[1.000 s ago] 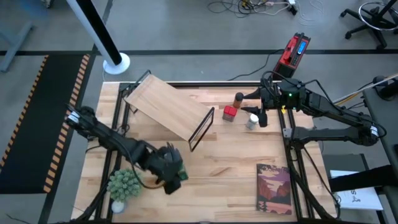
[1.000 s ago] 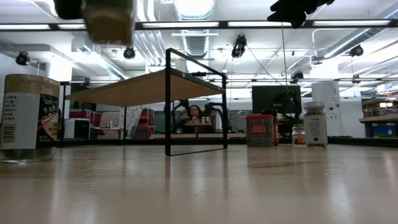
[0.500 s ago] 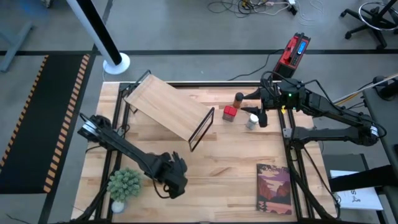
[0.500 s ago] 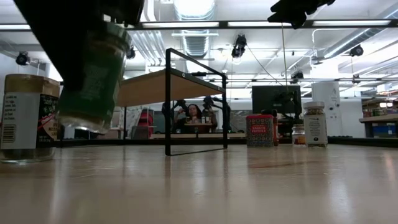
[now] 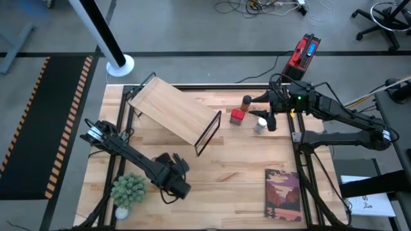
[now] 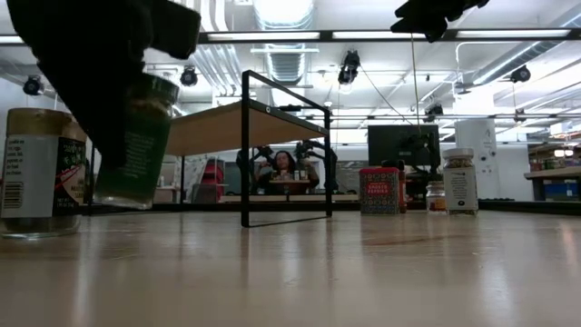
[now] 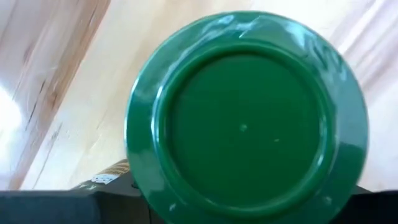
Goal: Shelf spices
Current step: Remove the green seasoning bottle from the shelf
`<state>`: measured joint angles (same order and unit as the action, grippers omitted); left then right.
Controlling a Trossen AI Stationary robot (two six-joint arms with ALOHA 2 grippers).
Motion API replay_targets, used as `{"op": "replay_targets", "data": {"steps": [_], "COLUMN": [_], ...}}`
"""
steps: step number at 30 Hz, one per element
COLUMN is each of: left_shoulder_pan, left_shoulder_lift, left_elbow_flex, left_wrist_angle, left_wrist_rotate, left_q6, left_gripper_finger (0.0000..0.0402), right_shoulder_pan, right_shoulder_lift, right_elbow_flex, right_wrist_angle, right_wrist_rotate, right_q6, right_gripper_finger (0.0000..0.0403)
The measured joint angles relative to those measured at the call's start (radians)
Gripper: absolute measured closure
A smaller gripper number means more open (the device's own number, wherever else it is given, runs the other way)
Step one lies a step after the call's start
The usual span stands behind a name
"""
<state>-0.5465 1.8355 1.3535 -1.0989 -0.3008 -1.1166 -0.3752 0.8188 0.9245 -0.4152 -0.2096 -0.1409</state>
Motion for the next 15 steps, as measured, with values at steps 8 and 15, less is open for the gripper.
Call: {"op": "replay_targets", "data": {"steps": [8,15], "left_shoulder_pan": [0.0,-0.001], "left_shoulder_lift": [-0.002,-0.006], "left_elbow_flex": [-0.084,-0.121], "left_wrist_angle": [0.125,0.167], "left_wrist_rotate": [0.022,0.017], "left_q6": [-0.047,-0.087], "left_gripper_finger": [0.021,0.0211], "right_shoulder_pan": [0.0,0.0], "right_shoulder_lift": [0.0,0.0], "right_elbow_flex": [0.0,0.0], "right_wrist_angle": [0.0,0.0], "right_wrist_rotate": [0.0,0.0], "right_q6": [0.0,0.0], "right_gripper_finger": [0.0201,0.0201]}}
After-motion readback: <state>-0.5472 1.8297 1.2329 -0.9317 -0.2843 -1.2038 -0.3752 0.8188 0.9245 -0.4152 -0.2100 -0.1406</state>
